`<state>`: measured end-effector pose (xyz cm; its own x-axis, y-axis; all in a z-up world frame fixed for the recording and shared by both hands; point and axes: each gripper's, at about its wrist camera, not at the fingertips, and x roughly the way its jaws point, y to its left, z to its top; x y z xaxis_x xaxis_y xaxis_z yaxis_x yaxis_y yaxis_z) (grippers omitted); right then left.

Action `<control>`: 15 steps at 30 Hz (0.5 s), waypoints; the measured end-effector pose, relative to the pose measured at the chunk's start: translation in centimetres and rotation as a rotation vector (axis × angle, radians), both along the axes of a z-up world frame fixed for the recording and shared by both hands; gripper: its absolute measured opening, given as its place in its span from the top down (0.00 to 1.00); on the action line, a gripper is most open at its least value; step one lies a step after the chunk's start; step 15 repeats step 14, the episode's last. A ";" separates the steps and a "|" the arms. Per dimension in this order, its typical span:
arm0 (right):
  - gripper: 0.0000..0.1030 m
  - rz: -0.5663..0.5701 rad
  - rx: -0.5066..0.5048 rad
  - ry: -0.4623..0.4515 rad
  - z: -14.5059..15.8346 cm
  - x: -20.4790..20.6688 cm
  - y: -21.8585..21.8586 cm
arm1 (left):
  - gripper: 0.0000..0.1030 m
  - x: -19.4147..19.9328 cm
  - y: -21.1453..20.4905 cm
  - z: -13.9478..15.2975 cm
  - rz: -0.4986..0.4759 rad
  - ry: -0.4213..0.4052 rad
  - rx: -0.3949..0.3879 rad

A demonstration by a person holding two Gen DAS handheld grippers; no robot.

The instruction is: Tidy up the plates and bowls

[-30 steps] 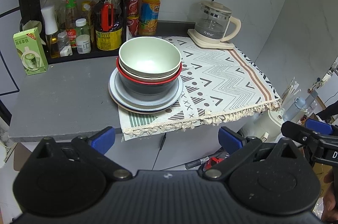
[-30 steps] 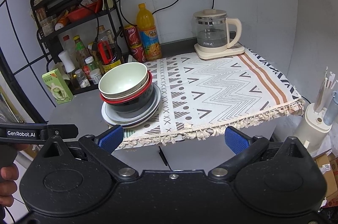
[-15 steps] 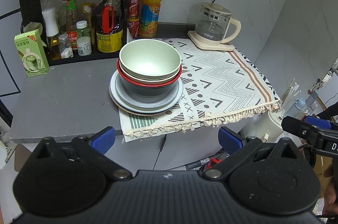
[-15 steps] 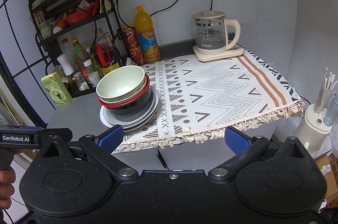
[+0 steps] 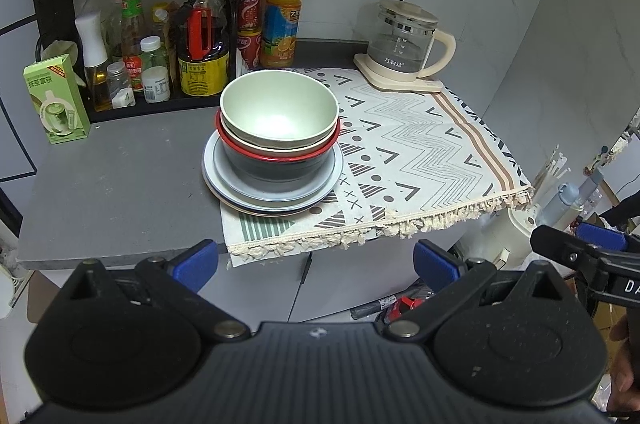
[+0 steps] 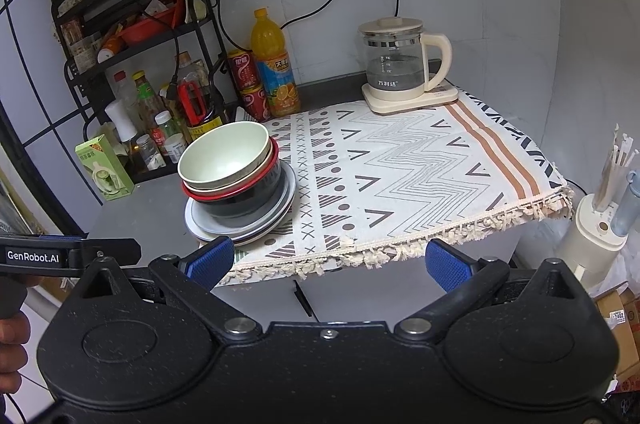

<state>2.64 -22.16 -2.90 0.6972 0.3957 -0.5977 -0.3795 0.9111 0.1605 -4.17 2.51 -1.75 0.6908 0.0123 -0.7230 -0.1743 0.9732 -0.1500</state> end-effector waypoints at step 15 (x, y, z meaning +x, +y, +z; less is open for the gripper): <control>0.00 0.010 0.006 0.021 -0.4 0.0 -0.3 | 0.00 0.2 -0.3 0.0 -0.008 0.004 0.010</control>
